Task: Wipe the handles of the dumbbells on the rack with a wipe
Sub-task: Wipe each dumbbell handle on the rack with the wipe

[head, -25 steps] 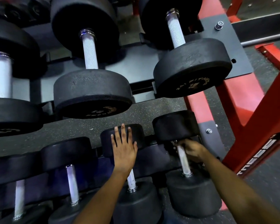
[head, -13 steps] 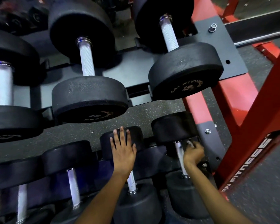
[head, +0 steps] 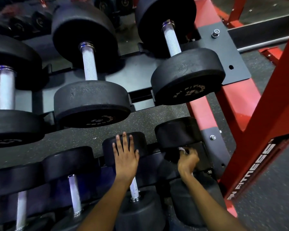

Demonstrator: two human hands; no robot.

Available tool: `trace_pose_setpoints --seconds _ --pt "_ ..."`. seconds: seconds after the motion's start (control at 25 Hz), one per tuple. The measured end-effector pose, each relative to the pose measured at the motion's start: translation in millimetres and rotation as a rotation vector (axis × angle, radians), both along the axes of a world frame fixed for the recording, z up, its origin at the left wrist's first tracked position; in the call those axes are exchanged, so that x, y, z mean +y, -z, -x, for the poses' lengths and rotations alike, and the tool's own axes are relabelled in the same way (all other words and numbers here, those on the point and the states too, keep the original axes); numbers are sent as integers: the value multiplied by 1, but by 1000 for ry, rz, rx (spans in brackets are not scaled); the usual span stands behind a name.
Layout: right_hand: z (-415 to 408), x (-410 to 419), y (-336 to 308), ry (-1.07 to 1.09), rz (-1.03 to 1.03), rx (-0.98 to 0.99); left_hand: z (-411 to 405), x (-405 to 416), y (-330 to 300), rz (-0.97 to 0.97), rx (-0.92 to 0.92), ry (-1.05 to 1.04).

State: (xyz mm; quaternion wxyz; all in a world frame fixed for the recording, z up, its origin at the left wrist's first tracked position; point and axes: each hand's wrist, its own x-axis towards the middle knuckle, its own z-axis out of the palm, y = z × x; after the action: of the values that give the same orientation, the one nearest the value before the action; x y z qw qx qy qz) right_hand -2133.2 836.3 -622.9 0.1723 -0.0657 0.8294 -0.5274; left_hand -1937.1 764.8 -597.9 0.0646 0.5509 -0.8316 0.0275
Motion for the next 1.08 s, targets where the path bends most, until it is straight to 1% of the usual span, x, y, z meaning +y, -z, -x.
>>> trace_pose_setpoints --seconds 0.04,0.08,0.12,0.16,0.24,0.28,0.32,0.36,0.48,0.52,0.56,0.6,0.64,0.68,0.76,0.8,0.84,0.88,0.96,1.0,1.04,1.08 --pt "12 3 1 91 -37 -75 0 0 1 -2 -4 1" --pt "25 6 3 142 -125 -114 0 1 1 -5 -13 1" --pt "37 10 6 122 -213 -147 0 1 0 -9 -13 -1" --pt "48 12 6 22 -241 -211 0 1 0 -11 -6 -4" --pt "63 8 9 -262 -183 -428 -1 -1 2 0 3 -2" --pt "65 3 11 -344 -144 -522 -1 -1 3 6 4 -4" --pt "63 -1 9 -367 -113 -570 0 0 3 3 3 -2" --pt "52 -5 10 -378 -135 -556 1 1 3 0 2 1" --pt "16 -12 14 -237 -199 -279 -1 0 4 15 11 -6" --pt "15 -13 13 -280 -209 -223 -1 -1 5 19 6 -4" --pt "20 -15 16 -365 -189 -251 0 0 5 17 -1 -4" --pt "29 -17 18 -451 -165 -337 1 1 4 14 0 -5" --pt "36 -17 24 -501 -152 -401 1 0 3 11 6 -7" --pt "34 -13 23 -482 -169 -403 0 0 4 12 10 -6" --pt "23 -8 28 -385 -205 -245 -1 0 4 32 -1 -4" --pt "16 -5 33 -370 -254 -194 1 0 3 30 2 -5" --pt "14 -4 33 -412 -270 -202 2 -1 2 26 9 -3" --pt "23 -6 32 -455 -264 -302 1 0 3 22 11 -4" --pt "50 -14 28 -545 -203 -646 -2 1 5 43 -2 -8" --pt "55 -18 21 -515 -172 -698 -1 1 5 45 -2 -9" --pt "53 -20 23 -505 -183 -685 0 1 4 40 0 -7" --pt "39 -20 19 -447 -263 -539 0 2 4 34 -3 -7"
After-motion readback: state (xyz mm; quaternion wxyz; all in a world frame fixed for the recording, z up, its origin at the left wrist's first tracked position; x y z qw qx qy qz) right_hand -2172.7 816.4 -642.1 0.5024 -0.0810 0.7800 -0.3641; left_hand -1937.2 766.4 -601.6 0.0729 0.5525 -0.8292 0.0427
